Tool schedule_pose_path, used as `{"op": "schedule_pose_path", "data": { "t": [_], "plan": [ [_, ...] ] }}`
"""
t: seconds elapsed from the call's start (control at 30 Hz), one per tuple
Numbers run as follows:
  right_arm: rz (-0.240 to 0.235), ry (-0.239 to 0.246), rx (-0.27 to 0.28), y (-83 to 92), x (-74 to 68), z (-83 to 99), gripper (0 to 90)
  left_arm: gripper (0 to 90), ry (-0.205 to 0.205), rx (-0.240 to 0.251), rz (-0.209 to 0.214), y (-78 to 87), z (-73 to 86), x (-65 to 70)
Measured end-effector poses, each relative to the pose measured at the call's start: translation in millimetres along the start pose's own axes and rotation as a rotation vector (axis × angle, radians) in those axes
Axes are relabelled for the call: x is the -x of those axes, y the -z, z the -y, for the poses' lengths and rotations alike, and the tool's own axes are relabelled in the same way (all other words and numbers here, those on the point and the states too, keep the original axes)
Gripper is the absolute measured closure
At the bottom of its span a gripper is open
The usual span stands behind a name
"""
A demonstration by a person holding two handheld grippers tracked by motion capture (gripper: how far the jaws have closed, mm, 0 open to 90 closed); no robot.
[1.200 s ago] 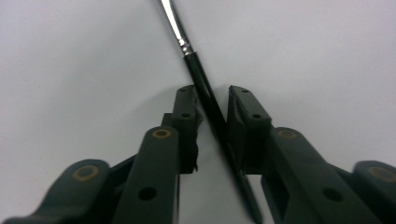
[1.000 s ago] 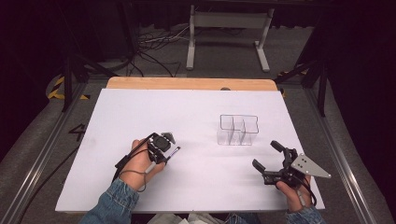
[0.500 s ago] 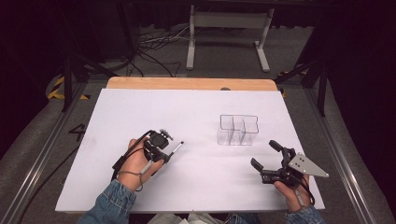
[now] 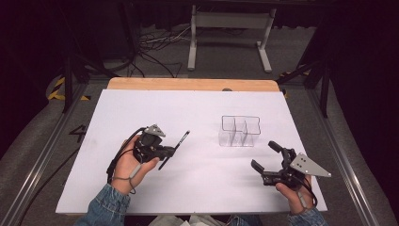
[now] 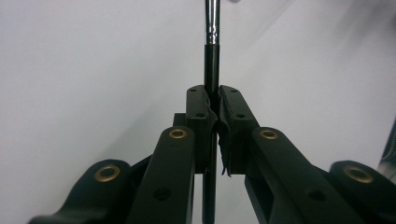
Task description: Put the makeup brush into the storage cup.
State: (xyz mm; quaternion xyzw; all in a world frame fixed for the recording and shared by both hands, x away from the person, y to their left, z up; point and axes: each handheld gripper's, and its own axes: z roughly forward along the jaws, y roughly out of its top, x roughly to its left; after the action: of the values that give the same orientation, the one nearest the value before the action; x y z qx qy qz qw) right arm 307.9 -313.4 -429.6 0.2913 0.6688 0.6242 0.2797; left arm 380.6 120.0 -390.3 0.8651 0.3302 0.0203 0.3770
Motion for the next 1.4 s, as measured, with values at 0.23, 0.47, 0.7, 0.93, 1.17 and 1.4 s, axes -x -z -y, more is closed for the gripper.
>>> {"op": "schedule_pose_path", "data": {
  "t": [0.23,0.47,0.7,0.93,1.17,1.4],
  "plan": [
    [0.000,0.031,-0.037,-4.2,-4.4,-7.5,7.0,83.7,-0.054,0.183,0.064,7.1,11.9,-2.8],
    [-0.045,0.031,-0.041,-10.6,-9.7,-16.0,3.6,83.7,-0.129,0.344,0.142,8.4,18.9,-4.4],
    [-0.076,0.013,-0.072,-20.9,-18.5,-20.8,0.4,83.7,-0.199,0.455,0.187,5.3,19.9,2.5],
    [-0.126,0.006,-0.077,-29.0,-23.9,-26.6,0.3,83.6,-0.254,0.507,0.230,0.3,19.9,3.9],
    [-0.164,-0.009,-0.065,-36.8,-29.8,-32.0,0.8,83.7,-0.282,0.576,0.269,-4.3,18.9,5.1],
    [-0.175,-0.016,-0.081,-43.7,-35.2,-37.1,1.9,83.6,-0.296,0.580,0.265,-7.3,16.6,4.1]
  ]
}}
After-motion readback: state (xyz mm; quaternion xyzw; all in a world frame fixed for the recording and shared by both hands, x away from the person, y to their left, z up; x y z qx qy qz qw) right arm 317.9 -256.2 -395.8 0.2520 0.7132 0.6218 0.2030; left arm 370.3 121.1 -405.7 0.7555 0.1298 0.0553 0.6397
